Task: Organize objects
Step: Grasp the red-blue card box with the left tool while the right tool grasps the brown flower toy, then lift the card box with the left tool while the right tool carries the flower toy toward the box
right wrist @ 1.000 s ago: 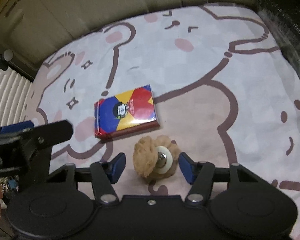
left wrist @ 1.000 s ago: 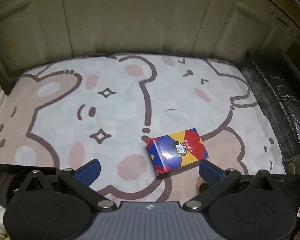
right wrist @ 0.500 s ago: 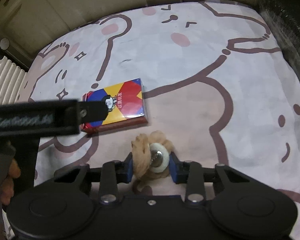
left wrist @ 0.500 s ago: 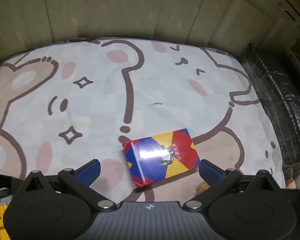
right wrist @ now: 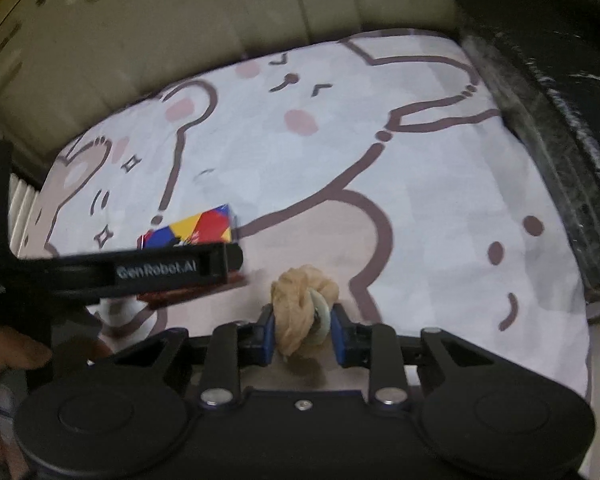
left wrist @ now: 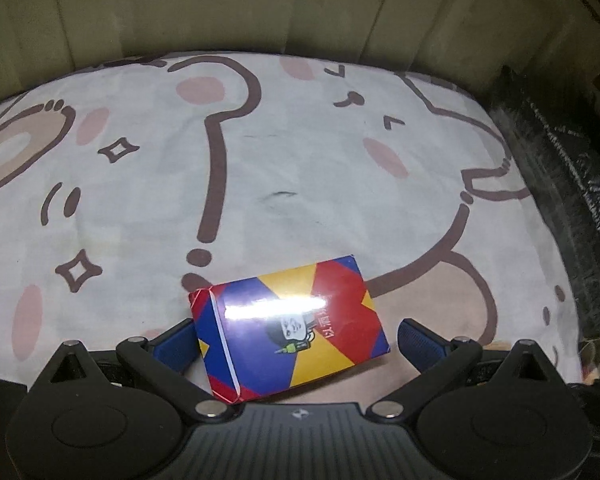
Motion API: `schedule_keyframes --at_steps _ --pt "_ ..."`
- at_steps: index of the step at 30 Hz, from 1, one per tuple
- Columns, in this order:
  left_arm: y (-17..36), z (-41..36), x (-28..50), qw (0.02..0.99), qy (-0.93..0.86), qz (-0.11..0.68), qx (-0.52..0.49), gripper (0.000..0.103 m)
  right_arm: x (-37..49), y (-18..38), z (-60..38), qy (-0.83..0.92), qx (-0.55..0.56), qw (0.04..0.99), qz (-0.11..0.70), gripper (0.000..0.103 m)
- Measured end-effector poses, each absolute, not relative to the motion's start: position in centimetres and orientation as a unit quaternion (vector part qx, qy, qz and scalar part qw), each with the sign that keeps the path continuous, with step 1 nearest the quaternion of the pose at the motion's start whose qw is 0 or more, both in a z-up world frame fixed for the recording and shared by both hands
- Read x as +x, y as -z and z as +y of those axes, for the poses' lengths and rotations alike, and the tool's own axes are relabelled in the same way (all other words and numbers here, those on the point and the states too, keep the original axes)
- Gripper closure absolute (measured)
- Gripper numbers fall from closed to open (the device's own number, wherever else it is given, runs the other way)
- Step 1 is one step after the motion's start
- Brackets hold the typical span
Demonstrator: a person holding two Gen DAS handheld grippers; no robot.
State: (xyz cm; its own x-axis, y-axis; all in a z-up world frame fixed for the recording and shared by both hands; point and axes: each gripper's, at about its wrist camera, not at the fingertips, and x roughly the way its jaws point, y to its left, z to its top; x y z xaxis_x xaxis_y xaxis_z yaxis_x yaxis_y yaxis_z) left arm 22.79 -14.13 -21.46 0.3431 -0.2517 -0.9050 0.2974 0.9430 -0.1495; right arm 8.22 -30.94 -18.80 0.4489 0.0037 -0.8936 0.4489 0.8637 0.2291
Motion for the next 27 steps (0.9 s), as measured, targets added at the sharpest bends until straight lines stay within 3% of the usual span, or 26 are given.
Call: schedule_keyframes --at_steps 16,27 --pt "21.5 -13.7 21.8 0.824 0.169 0.538 0.049 0.005 7.6 19.1 -31.8 0.156 0.230 0.815 0.509 0.074" --pt "18.6 -12.2 20.1 0.839 0.178 0.511 0.057 0.008 7.2 17.3 -31.6 0.166 0.230 0.826 0.486 0.074"
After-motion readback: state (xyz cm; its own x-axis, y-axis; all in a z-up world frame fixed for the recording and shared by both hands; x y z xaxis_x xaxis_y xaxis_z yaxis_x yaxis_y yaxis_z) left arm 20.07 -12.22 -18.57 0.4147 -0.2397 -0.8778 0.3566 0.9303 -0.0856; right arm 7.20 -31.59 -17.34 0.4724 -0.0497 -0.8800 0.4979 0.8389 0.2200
